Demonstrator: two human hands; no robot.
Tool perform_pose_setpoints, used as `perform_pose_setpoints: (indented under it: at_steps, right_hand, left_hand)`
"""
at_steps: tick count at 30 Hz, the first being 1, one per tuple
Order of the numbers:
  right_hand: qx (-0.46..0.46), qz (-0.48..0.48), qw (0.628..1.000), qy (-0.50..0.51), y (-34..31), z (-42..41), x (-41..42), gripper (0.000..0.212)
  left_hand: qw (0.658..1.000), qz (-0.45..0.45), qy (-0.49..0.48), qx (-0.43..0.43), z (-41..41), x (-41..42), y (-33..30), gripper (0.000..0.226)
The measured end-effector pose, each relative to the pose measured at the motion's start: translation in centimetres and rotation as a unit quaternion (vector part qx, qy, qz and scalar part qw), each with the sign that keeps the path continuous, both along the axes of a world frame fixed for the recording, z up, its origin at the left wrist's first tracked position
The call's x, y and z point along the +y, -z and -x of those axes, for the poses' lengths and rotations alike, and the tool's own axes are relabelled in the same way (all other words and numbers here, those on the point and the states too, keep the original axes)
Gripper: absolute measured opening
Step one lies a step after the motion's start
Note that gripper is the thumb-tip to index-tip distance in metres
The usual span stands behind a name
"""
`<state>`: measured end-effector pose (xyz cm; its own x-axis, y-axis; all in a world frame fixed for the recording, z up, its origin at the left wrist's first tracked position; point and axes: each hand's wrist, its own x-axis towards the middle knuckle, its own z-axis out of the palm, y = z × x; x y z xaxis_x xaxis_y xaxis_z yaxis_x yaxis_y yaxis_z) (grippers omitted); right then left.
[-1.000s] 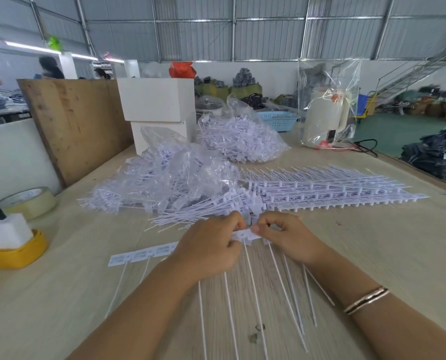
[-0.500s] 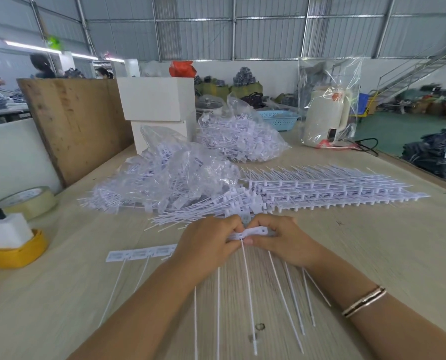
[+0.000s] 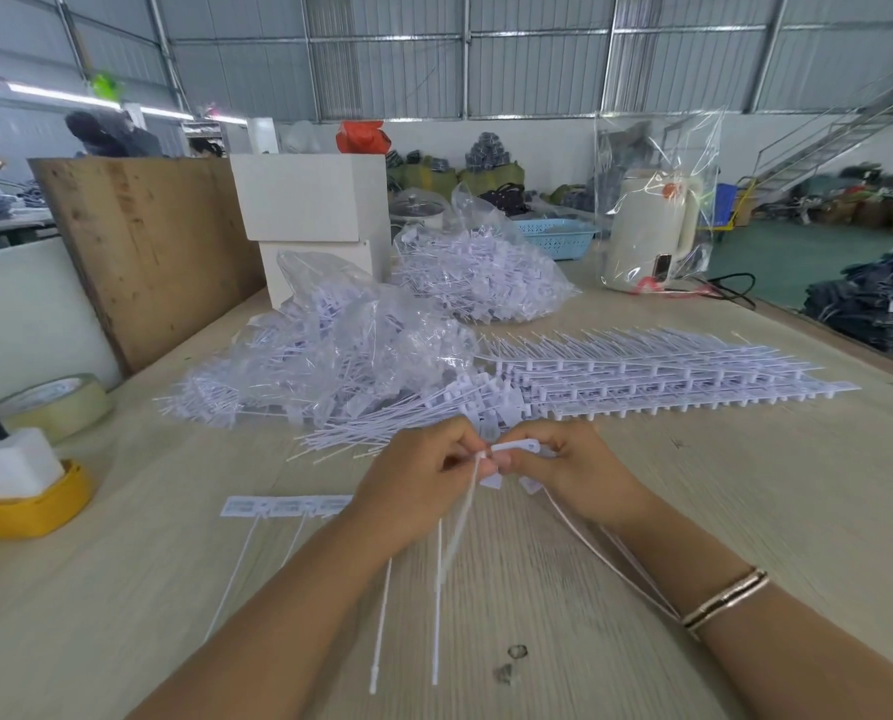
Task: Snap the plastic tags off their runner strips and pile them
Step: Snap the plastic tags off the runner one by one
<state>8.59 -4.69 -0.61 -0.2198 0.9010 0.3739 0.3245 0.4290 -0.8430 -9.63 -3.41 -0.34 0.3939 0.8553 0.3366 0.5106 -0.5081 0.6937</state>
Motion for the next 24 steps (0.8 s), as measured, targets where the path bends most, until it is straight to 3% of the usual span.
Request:
perform_pose_setpoints:
  at_steps: [2,4,6,9,12,14,18,20,22,24]
  right_hand:
    - [0.081,0.041,0.996,0.003,-0.2,-0.5,0.0,0.022]
    - [0.098,0.049,0.994,0.017,-0.3,-1.1,0.2,0.017]
    - [-0.018,0.014,0.998,0.065,-0.2,-1.8,0.5,0.005]
    - [-0.273,-0.039,0.949,0.151,0.5,-2.4,1.1,0.009]
    - [-0.336,-0.017,0.927,0.167,0.4,-2.5,0.9,0.023]
    - [-0.326,-0.045,0.93,0.164,0.2,-2.6,0.8,0.027]
    - [-0.168,-0.088,0.974,0.122,-0.3,-0.7,0.3,0.011]
    - [-0.212,-0.071,0.971,0.087,0.1,0.5,0.1,0.022]
    - [-0.244,-0.052,0.967,0.05,0.4,1.0,0.2,0.018]
    - [-0.196,-0.028,0.98,0.022,0.4,1.1,0.3,0.016]
  left_hand:
    - [0.998,0.029,0.004,-0.052,0.1,0.0,-0.1,0.013]
    - [0.999,0.017,-0.018,-0.035,0.4,0.1,0.0,0.015]
    - [0.999,-0.007,-0.034,0.013,0.4,0.0,0.2,0.02]
    - [0.995,-0.037,-0.039,0.08,0.3,-0.2,0.2,0.021]
    - [0.982,-0.076,-0.051,0.167,0.4,-0.3,-0.1,0.039]
    - [0.97,-0.1,-0.062,0.212,0.4,-0.4,-0.1,0.053]
    - [0.963,-0.138,-0.059,0.223,-0.3,-0.6,-0.1,0.071]
    - [0.961,-0.161,-0.052,0.218,-0.8,-0.9,-0.1,0.072]
    - [0.956,-0.183,-0.05,0.223,-1.2,-1.2,0.0,0.068]
    - [0.953,-0.199,-0.042,0.223,-1.4,-1.3,0.0,0.058]
